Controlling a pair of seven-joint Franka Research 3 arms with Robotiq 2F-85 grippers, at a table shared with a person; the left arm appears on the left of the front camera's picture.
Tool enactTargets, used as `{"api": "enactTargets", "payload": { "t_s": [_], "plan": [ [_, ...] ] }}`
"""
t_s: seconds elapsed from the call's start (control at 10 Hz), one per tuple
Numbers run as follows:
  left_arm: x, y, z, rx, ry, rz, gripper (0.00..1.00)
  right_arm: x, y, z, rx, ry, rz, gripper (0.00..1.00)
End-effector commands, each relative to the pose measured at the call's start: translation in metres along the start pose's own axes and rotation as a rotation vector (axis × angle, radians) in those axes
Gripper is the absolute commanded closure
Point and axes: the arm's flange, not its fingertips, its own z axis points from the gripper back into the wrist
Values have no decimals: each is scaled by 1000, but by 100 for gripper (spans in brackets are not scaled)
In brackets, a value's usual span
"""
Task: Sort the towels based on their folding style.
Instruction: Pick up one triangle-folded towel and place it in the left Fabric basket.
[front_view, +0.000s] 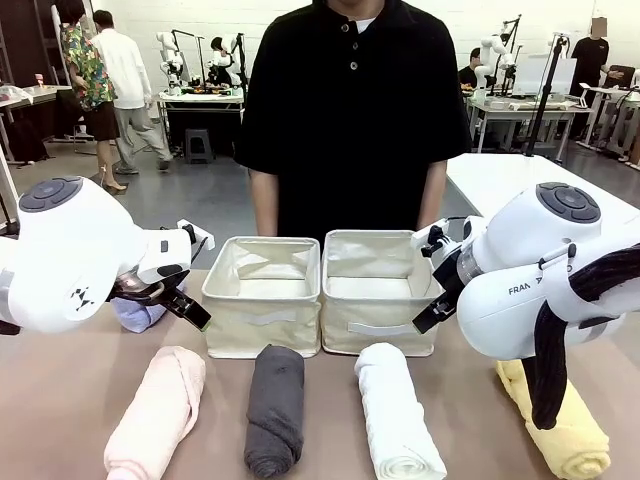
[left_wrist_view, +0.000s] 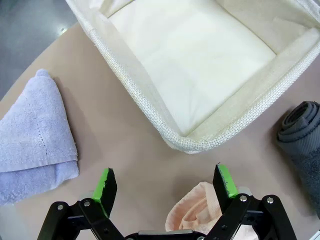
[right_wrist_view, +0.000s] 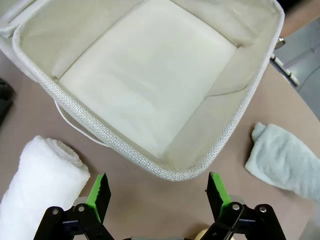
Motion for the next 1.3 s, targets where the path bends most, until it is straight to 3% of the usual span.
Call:
{"api": "enactTargets", "payload": {
  "t_s": [0.0, 0.2, 0.4, 0.6, 0.7, 0.8, 0.9, 1.2],
  "plan": [
    [0, 0, 0, 0, 0, 0, 0, 0, 0, 0, 0, 0, 0, 0],
    [36, 20, 103, 130, -66, -2, 0, 42, -6, 113, -132, -74, -6, 0],
    [72, 34, 193, 144, -31, -48, 0, 77, -12, 213, -161, -96, -36, 0],
    [103, 23, 272, 191, -29, -106, 0, 98, -10, 297, -211, -137, -60, 0],
    [107, 12, 295, 216, -49, -119, 0, 99, -3, 314, -256, -159, -66, 0],
    [93, -5, 301, 469, -125, -122, 0, 79, -9, 297, -177, -163, -41, 0],
    [94, 16, 301, 193, -63, -83, 0, 79, -9, 297, -177, -163, -41, 0],
    [94, 16, 301, 193, -63, -83, 0, 79, -9, 297, -177, -163, -41, 0]
  ]
}}
